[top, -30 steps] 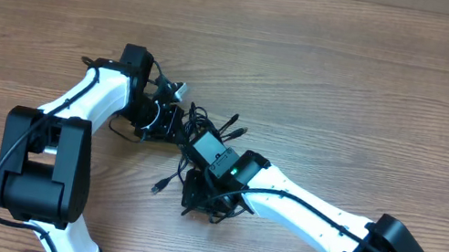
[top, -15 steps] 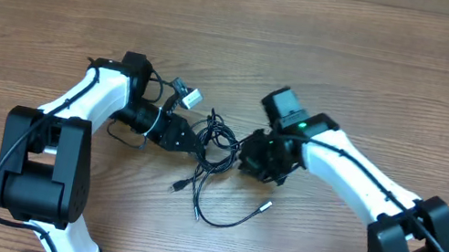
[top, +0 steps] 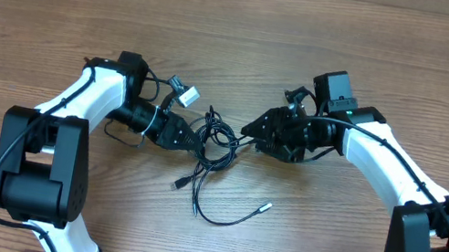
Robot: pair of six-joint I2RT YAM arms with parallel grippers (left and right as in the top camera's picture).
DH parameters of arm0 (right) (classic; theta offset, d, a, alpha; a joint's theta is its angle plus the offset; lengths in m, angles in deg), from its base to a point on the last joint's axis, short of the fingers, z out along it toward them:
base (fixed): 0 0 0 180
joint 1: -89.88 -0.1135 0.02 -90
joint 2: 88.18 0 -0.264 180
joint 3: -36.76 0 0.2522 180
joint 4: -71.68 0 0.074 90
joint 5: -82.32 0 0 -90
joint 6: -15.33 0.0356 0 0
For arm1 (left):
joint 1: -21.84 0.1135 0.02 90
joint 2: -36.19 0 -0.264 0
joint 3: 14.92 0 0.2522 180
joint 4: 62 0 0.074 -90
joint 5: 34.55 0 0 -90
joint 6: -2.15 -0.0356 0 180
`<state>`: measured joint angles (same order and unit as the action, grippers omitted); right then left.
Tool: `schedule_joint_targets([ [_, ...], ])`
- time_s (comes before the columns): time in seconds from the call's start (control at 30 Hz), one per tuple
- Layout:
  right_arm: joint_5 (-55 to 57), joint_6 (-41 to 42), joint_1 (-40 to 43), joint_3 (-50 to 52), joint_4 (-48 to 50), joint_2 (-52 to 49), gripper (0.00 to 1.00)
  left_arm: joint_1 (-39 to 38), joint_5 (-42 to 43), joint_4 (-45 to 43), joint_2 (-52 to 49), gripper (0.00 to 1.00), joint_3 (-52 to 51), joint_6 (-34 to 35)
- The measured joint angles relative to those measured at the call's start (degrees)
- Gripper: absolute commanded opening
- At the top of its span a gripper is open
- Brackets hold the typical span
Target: Untangle cables
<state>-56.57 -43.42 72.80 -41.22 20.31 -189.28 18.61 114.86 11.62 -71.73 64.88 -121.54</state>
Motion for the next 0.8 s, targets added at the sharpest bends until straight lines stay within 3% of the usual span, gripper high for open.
schedule_joint_targets([
  [0.1,1.29,2.25,-0.22,0.07,2.56,0.00,0.53,0.00,0.00,-0.02,0.00,0.04,0.00,-0.09],
  [0.2,5.53,9.68,-0.59,0.07,2.49,0.00,0.52,0.00,0.00,-0.02,0.00,0.04,0.00,-0.85],
  [0.27,9.11,14.25,-2.89,0.07,2.56,0.00,0.46,0.00,0.02,-0.02,0.00,0.04,0.00,-0.85],
  [0.37,13.57,18.78,-6.10,0.07,2.60,0.00,0.23,0.00,0.00,-0.02,0.00,0.04,0.00,-0.90],
  [0.4,14.51,20.22,-6.47,0.07,2.49,0.00,0.08,0.00,0.00,0.00,0.00,0.04,0.00,-0.90],
  [0.43,15.19,21.16,-6.54,0.07,2.43,0.00,0.04,0.00,-0.02,-0.02,0.00,0.04,0.00,-0.90],
  [0.8,9.16,22.64,-6.62,0.07,-1.01,0.00,0.04,0.00,-0.26,-1.79,0.00,0.04,0.00,-0.79],
])
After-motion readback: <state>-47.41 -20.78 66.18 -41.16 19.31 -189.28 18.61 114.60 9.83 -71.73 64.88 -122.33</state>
